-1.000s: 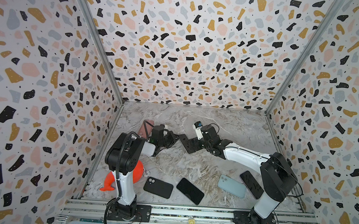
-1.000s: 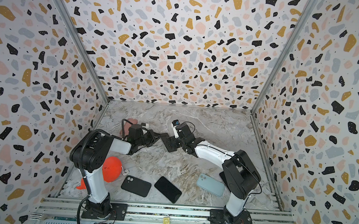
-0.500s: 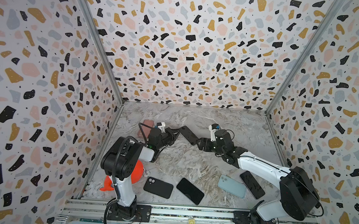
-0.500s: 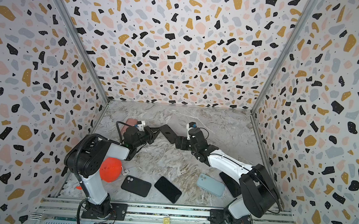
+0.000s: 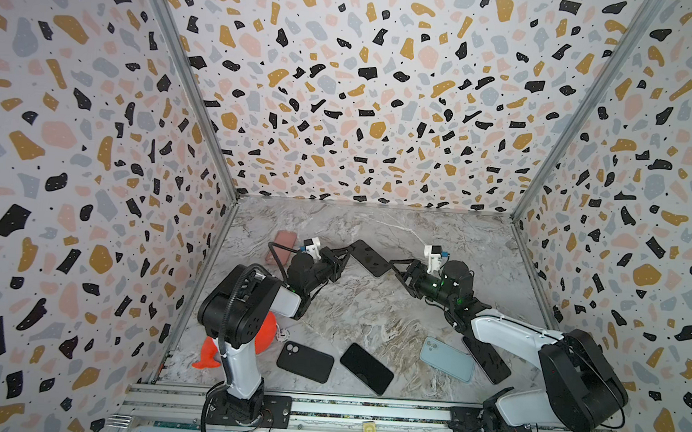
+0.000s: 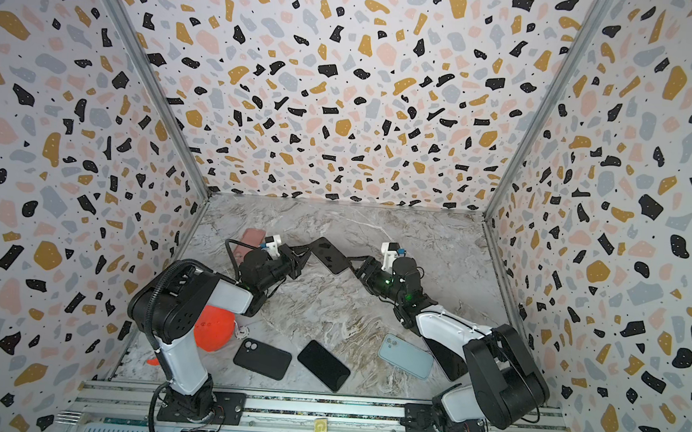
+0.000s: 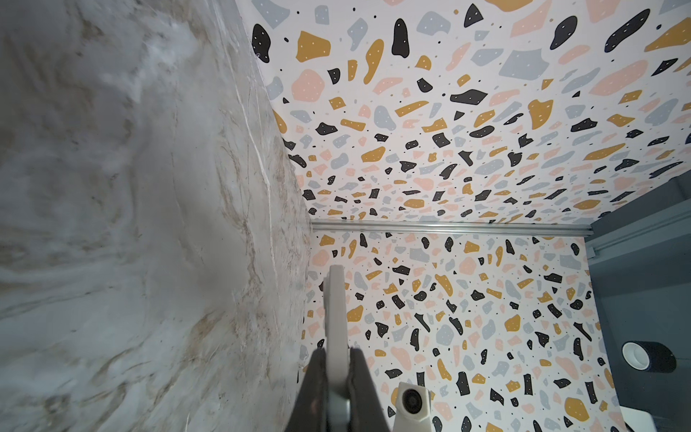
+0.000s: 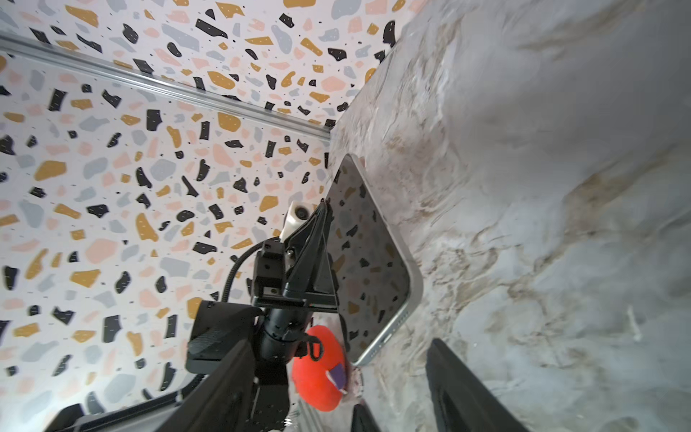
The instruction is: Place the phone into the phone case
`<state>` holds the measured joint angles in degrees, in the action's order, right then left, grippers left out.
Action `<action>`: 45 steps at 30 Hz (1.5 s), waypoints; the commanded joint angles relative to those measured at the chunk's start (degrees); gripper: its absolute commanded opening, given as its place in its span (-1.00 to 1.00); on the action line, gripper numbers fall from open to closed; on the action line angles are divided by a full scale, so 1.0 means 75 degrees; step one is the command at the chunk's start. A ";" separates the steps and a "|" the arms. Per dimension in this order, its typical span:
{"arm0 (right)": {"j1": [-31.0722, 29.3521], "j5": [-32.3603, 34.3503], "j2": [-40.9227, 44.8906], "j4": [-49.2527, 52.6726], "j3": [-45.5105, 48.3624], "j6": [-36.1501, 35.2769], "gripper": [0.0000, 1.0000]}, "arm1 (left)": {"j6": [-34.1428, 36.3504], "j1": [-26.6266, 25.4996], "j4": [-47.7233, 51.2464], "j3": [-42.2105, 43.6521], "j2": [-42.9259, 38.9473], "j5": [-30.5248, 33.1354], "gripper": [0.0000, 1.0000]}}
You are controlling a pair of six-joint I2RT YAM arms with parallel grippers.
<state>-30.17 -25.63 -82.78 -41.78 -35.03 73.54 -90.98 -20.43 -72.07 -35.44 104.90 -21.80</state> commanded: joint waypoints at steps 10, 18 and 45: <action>0.0089 -0.0674 -0.0815 -0.2689 0.0533 0.2280 0.13 | -0.0209 -0.0145 -0.0858 -0.0101 -0.0428 0.0224 -1.00; 0.0133 -0.0603 -0.1087 -0.3022 0.0399 0.2522 -0.18 | -0.0326 -0.0171 -0.0959 -0.0095 -0.0439 0.0248 -1.00; 0.0056 -0.0398 -0.1797 -0.3842 0.0054 0.2816 -0.51 | -0.0555 -0.0220 -0.1429 0.0091 -0.0265 0.0244 -1.00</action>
<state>-29.36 -28.88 -96.05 -68.25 -32.49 94.67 -94.32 -21.65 -75.24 -35.11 103.70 -20.25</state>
